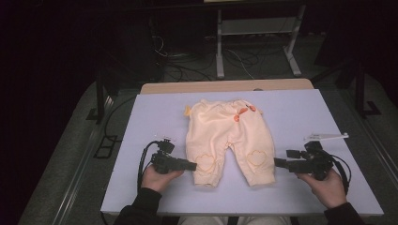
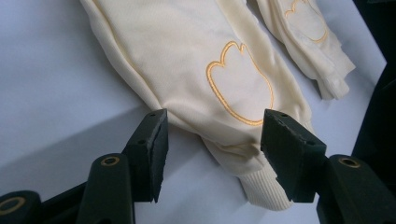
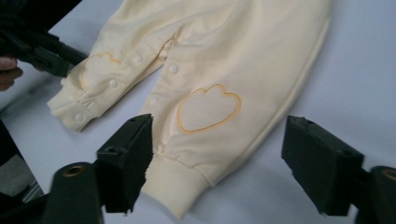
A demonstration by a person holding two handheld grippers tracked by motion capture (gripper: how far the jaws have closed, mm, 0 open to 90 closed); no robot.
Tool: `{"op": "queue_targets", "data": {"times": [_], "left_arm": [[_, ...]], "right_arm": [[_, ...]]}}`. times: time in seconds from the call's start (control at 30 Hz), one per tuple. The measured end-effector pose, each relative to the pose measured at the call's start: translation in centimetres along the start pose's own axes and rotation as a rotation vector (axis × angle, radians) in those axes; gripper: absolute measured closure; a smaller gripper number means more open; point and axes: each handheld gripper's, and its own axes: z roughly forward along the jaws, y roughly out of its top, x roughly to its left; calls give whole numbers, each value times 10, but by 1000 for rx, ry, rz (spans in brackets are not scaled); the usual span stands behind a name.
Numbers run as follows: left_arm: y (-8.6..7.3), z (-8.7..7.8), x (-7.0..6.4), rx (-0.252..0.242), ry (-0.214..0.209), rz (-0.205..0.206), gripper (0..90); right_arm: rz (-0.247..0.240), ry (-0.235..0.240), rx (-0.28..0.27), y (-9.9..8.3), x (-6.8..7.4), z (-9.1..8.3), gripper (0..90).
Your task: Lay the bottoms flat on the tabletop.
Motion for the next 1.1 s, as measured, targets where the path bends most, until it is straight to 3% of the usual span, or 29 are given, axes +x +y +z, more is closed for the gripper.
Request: {"op": "queue_targets", "data": {"times": [0.1,0.2,0.33,0.53,0.67,0.77,0.9,1.1], "left_arm": [[-1,5,1,21,-46,-24,479],[-1,13,0,53,-85,-36,616],[0,11,-4,56,-78,-32,785],[-8,-2,-4,34,-47,-54,817],[-11,-8,1,38,2,-55,816],[-12,-8,4,43,-7,-63,814],[-12,-14,-1,24,6,-10,774],[-20,-35,-7,-94,46,109,423]], "right_arm": [[-8,-9,-57,-6,-6,-12,134],[-21,-11,-98,-11,-14,-18,86],[-22,-25,-104,-15,-28,-19,25],[-14,-43,-124,-21,-42,-24,0],[-10,-68,-138,-23,-47,-27,0],[-18,-73,-146,-25,-49,-28,0],[-40,-86,-158,-26,-50,-28,0],[-84,-103,-183,-26,-48,-27,0]]}}
